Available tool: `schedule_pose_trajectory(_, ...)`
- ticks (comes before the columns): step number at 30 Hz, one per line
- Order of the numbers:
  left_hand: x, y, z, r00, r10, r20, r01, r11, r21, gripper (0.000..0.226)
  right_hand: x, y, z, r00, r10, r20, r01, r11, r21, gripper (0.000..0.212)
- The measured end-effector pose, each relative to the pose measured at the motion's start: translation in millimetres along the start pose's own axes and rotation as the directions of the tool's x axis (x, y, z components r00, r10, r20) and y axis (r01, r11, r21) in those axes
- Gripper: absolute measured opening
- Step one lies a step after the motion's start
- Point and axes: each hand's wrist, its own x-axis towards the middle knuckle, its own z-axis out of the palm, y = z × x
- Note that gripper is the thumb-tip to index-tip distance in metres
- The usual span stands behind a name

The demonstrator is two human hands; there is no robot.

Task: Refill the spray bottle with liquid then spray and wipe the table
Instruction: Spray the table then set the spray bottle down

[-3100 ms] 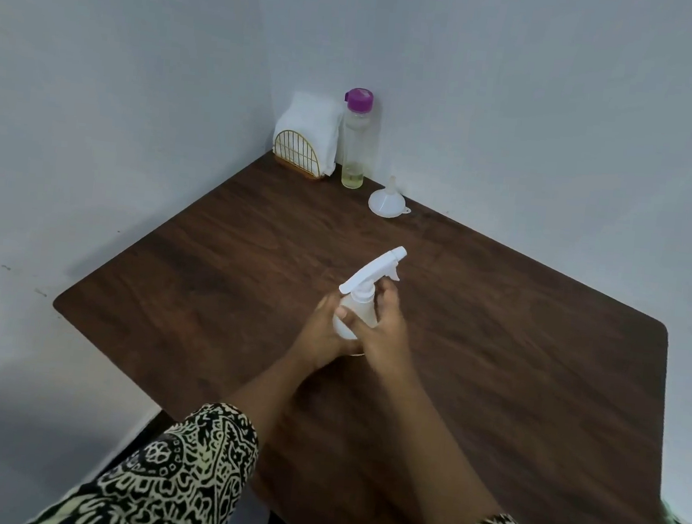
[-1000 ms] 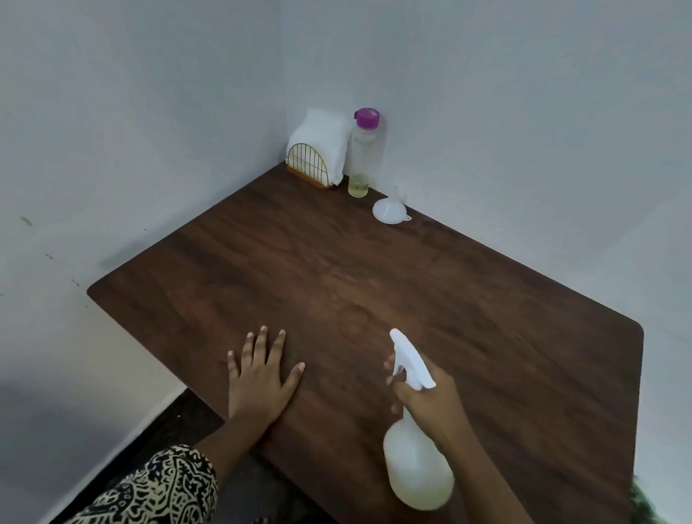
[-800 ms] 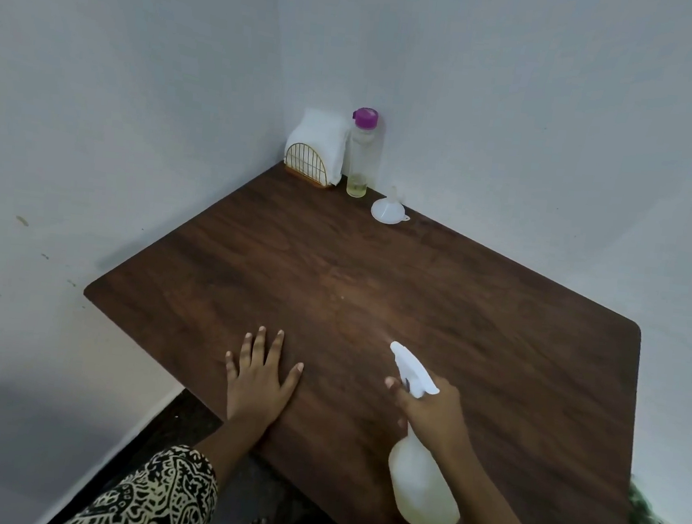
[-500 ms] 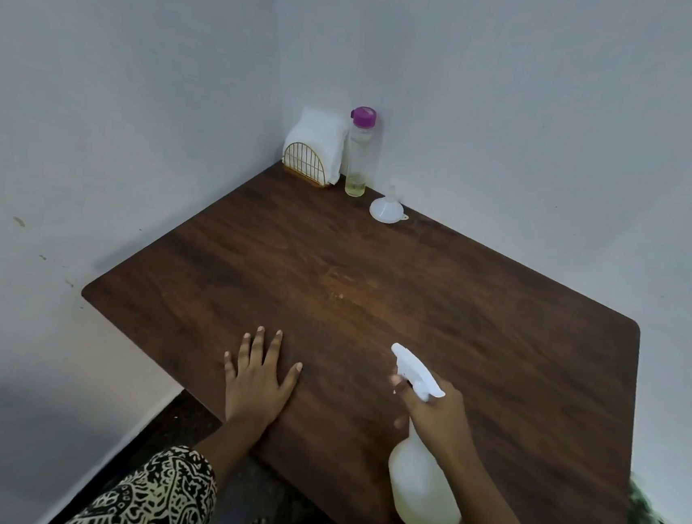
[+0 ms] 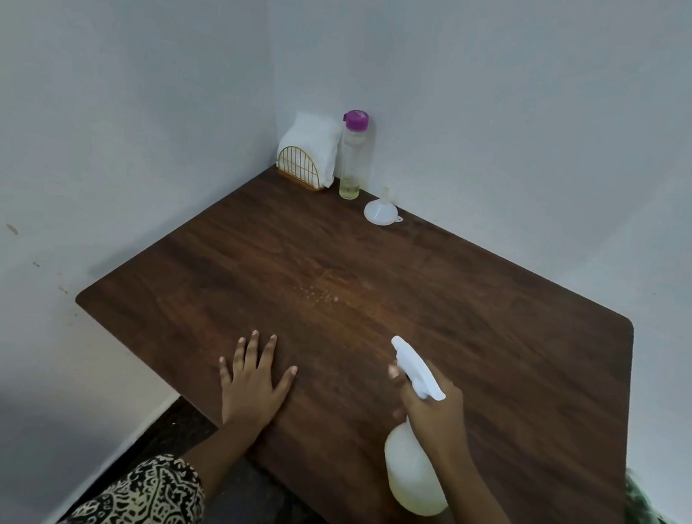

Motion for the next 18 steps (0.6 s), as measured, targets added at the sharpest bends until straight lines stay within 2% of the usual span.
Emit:
schedule_pose_trajectory(2,-3.5,4.1,-0.8,0.999,0.050,-0.021,-0.053,0.989,-0.140,0.077,2.1,-0.2,-3.5,0.994,-0.105,0.007,0.105,0.993,0.058,0.017)
schedule_pose_trajectory(4,-13.3,13.9,-2.1,0.968,0.246,-0.042,-0.248,0.930,-0.272,0.084,7.1,-0.3,-8.4,0.984,-0.179,0.009,0.177,0.978,0.106,0.022)
schedule_pose_trajectory(7,-31.9,52.4,-7.3,0.831,0.553,0.050,-0.506,0.791,-0.345,0.088,20.5,0.5,-18.1,0.956,-0.290,0.038,0.286,0.954,0.084,0.021)
schedule_pose_trajectory(9,-38.3,82.3,-6.5,0.763,0.642,0.080,-0.581,0.734,-0.352,0.092,31.0,3.2,-24.7,0.938,-0.337,0.084,0.334,0.941,0.049,0.010)
schedule_pose_trajectory(11,-39.9,106.0,-0.1,0.753,0.656,0.044,-0.587,0.701,-0.403,0.089,39.4,1.0,-29.9,0.937,-0.330,0.114,0.326,0.944,0.056,0.018)
schedule_pose_trajectory(14,-33.7,126.6,9.8,0.815,0.577,-0.050,-0.531,0.710,-0.462,0.071,45.9,2.0,-33.8,0.956,-0.265,0.128,0.267,0.964,-0.004,0.034)
schedule_pose_trajectory(15,-30.3,129.8,11.4,0.829,0.555,-0.068,-0.522,0.724,-0.451,0.067,45.0,7.1,-32.9,0.968,-0.232,0.095,0.238,0.969,-0.059,0.041)
schedule_pose_trajectory(18,-19.7,136.9,12.5,0.826,0.560,-0.066,-0.545,0.765,-0.343,0.069,40.7,31.0,-29.0,0.985,-0.113,-0.133,0.075,0.962,-0.262,0.061)
